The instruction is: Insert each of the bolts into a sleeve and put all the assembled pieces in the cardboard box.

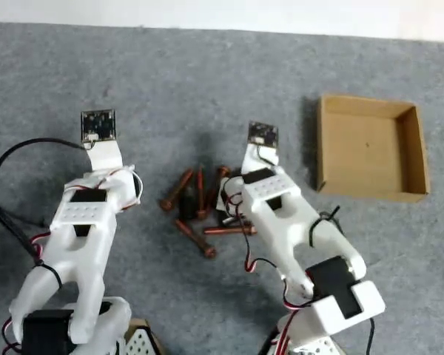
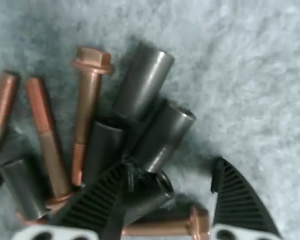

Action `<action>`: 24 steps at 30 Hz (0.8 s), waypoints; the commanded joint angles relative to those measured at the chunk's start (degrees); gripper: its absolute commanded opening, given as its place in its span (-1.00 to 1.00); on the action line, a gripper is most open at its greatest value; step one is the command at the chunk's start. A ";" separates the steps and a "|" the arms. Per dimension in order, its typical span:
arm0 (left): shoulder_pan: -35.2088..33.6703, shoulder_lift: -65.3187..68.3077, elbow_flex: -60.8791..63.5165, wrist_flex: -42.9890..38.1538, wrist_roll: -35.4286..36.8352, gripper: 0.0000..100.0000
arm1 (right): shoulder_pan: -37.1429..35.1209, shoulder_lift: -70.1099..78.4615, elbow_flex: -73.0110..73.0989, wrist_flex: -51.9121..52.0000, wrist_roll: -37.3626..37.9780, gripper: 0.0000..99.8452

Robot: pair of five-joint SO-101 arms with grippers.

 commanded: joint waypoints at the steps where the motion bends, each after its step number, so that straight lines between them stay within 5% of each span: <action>1: -0.57 -0.40 -1.36 -1.05 0.44 -0.99 | 2.86 1.89 -1.80 -1.63 -0.53 -0.58; 19: -0.57 -0.40 -1.27 -1.05 0.35 -0.99 | 9.10 1.80 -5.76 -0.84 -0.53 -0.58; 24: -0.57 -0.40 -1.27 -1.05 0.26 -0.99 | 10.07 1.63 -6.02 7.08 -0.53 -0.58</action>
